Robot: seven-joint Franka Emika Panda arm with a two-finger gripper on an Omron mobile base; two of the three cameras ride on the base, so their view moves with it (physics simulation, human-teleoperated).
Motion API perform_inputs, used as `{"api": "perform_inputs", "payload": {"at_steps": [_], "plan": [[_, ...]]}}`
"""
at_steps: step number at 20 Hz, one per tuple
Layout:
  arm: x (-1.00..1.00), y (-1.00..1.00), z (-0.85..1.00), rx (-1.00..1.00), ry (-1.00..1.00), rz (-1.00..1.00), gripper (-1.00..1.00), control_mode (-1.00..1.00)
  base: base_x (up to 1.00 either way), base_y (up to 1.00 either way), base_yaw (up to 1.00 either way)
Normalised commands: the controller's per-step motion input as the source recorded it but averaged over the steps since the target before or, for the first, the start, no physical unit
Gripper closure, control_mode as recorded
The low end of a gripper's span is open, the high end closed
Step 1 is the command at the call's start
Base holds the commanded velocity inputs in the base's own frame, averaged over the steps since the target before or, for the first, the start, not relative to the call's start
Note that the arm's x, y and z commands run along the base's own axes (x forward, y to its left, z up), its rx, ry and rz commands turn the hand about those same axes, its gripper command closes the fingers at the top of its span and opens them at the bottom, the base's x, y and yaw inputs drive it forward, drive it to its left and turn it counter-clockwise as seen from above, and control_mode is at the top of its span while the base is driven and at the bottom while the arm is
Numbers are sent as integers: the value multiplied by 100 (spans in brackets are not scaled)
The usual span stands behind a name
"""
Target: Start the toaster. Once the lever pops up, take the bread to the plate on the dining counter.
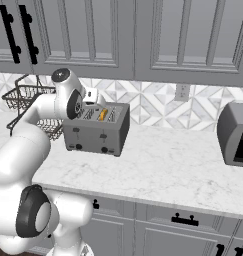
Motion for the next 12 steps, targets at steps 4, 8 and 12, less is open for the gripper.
{"api": "perform_inputs", "payload": {"at_steps": [4, 8, 12], "plan": [[0, 0, 0, 0, 0, 0, -100, -100, 0, 0, 0], [0, 0, 0, 0, 0, 0, -100, -100, 0, 0, 0], [0, 0, 0, 0, 0, 0, -100, -100, 0, 0, 0]]}}
